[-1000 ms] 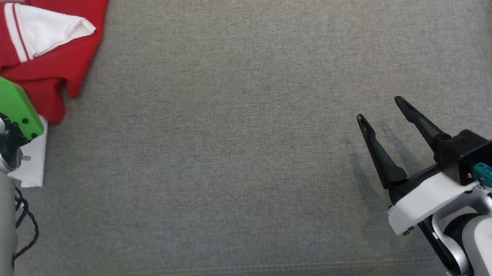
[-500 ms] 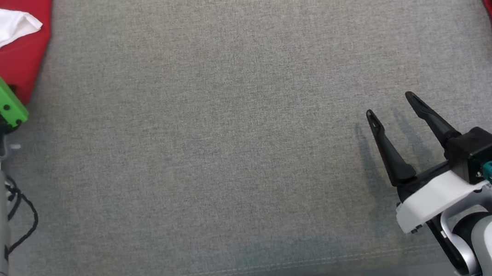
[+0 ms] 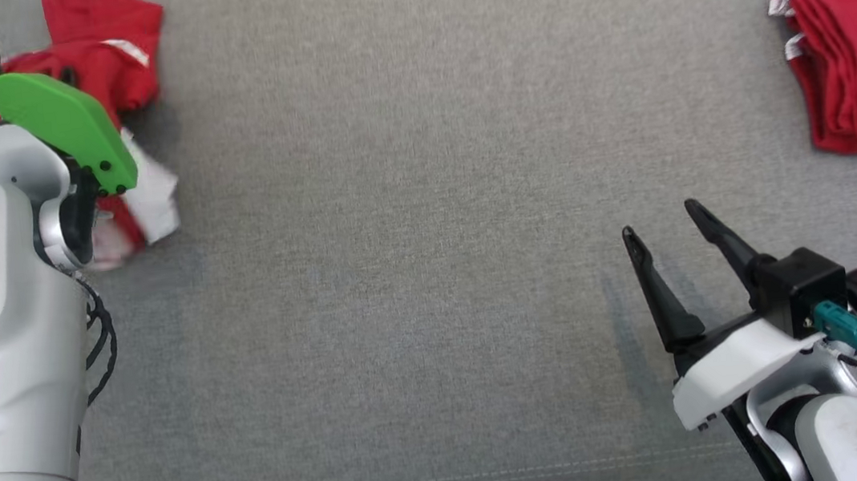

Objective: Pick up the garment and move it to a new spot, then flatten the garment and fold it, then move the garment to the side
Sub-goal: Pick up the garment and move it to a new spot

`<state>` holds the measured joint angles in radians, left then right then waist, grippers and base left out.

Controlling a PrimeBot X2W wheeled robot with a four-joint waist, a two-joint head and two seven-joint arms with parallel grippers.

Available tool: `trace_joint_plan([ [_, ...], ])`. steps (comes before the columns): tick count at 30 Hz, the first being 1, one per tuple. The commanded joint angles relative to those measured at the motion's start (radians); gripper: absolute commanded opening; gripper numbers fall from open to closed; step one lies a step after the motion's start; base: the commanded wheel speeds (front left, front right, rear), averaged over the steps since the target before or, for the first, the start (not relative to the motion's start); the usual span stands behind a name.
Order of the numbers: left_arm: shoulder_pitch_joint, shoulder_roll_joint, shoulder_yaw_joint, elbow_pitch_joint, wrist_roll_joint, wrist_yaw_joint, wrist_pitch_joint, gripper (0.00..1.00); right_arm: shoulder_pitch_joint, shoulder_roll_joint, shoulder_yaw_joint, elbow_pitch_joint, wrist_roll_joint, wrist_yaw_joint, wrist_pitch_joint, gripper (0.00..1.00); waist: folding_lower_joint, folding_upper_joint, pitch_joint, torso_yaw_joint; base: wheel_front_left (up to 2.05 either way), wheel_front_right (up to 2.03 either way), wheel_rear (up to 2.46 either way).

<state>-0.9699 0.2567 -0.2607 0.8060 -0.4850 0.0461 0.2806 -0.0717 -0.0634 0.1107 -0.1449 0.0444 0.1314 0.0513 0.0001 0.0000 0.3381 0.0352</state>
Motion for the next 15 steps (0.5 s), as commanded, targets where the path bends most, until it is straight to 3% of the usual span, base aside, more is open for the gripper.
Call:
trace_joint_plan([
  [1, 0.017, 0.0, -0.002, -0.014, 0.003, -0.009, -0.005, 0.0, 0.012, 0.002, 0.001, 0.009, 0.007, -0.001, -0.01, 1.0, -0.0001, 0.0, -0.079, -0.025, 0.0, 0.0, 0.0],
  [15, 0.002, -0.089, -0.083, -0.213, -0.002, -0.065, -0.004, 0.0, 0.041, 0.012, 0.022, 0.098, 0.05, -0.001, -0.061, 1.0, -0.0001, 0.0, -0.226, -0.178, 0.0, 0.0, 0.0],
])
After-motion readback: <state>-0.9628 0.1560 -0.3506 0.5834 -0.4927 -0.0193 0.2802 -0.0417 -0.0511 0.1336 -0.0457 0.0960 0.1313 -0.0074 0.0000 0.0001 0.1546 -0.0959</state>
